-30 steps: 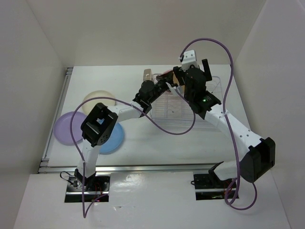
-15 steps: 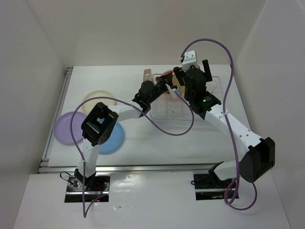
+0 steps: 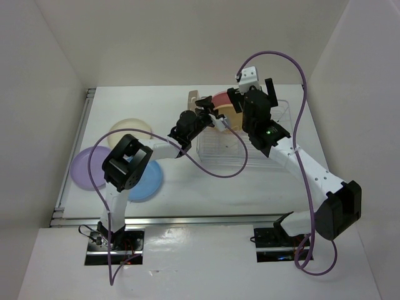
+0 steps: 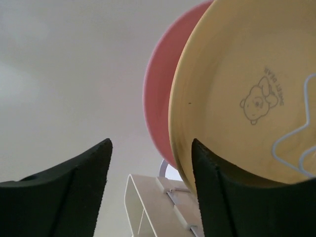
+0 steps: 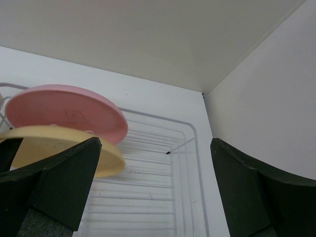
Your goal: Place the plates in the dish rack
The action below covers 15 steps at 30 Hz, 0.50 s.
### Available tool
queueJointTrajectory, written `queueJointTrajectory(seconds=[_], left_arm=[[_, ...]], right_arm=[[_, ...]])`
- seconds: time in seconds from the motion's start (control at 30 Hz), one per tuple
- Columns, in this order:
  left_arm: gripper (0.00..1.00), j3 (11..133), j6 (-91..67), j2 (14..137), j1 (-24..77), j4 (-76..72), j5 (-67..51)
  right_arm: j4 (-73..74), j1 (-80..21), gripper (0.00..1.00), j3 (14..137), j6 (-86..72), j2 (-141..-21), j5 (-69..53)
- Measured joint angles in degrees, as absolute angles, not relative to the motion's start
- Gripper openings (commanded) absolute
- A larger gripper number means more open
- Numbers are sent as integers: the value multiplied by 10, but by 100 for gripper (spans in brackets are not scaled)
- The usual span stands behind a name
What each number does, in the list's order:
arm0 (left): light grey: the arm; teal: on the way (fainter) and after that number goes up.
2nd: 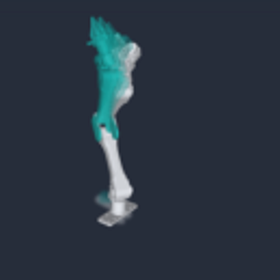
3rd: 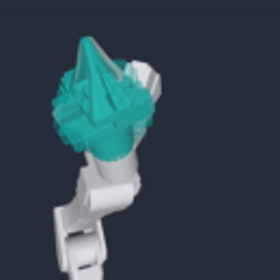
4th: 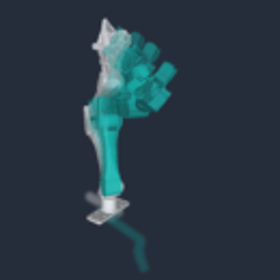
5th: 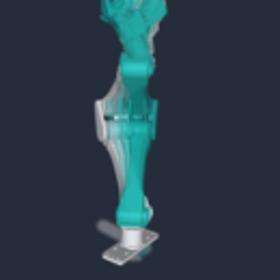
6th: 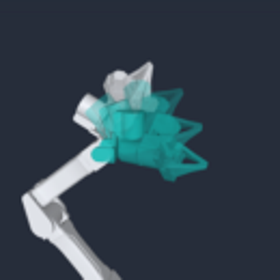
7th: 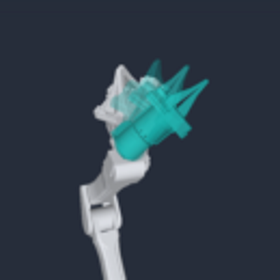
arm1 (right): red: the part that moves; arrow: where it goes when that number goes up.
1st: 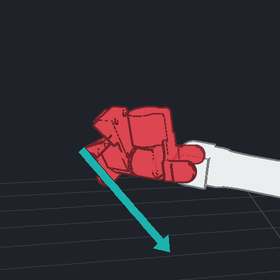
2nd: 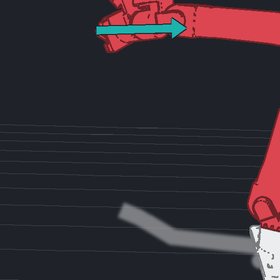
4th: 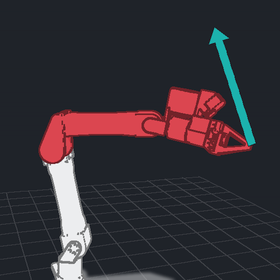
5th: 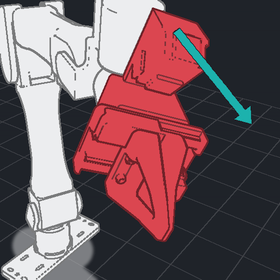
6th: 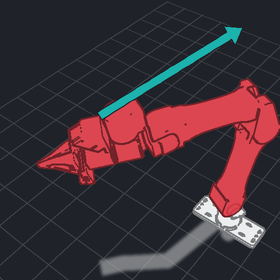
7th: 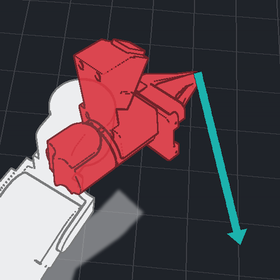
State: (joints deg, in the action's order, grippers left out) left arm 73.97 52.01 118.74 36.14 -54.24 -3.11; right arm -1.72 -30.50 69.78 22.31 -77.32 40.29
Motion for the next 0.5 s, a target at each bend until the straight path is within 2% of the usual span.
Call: queueJointTrajectory(seconds=[0.3,0.5], left_arm=[[76,738,505,1173,361,-499,-25],[77,720,488,1072,347,-420,-42]], right_arm=[[-17,-305,100,697,222,-773,399],[-18,-305,100,685,221,-773,397]])
